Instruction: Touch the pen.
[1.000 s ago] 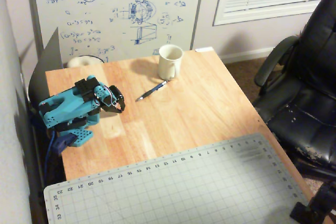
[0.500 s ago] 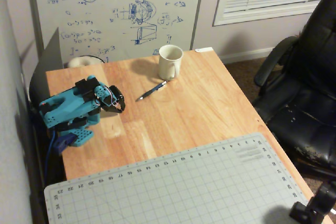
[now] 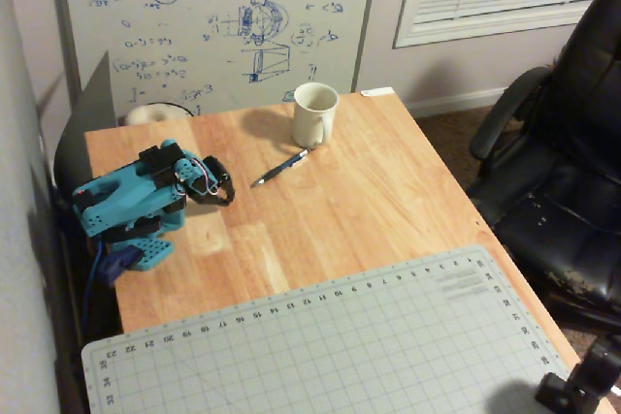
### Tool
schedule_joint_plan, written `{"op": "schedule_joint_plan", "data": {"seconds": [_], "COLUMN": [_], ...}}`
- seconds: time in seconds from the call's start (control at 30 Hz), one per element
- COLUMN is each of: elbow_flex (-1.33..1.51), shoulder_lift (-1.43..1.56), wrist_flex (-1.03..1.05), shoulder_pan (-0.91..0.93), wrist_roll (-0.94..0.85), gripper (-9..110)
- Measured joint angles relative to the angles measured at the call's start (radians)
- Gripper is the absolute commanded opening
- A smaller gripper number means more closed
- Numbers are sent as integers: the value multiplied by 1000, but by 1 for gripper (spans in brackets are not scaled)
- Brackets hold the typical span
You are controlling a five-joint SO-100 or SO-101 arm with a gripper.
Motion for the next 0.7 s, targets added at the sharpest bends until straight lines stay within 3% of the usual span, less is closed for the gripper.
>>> {"op": "schedule_joint_plan", "data": {"seconds": [0.3,0.7], "elbow_flex": [-9,-577], "shoulder_lift": [-106,-996], "wrist_flex": [-428,-543], "shoulder_pan": [0,-91], "wrist_roll": [0,5], "gripper": [1,1]}}
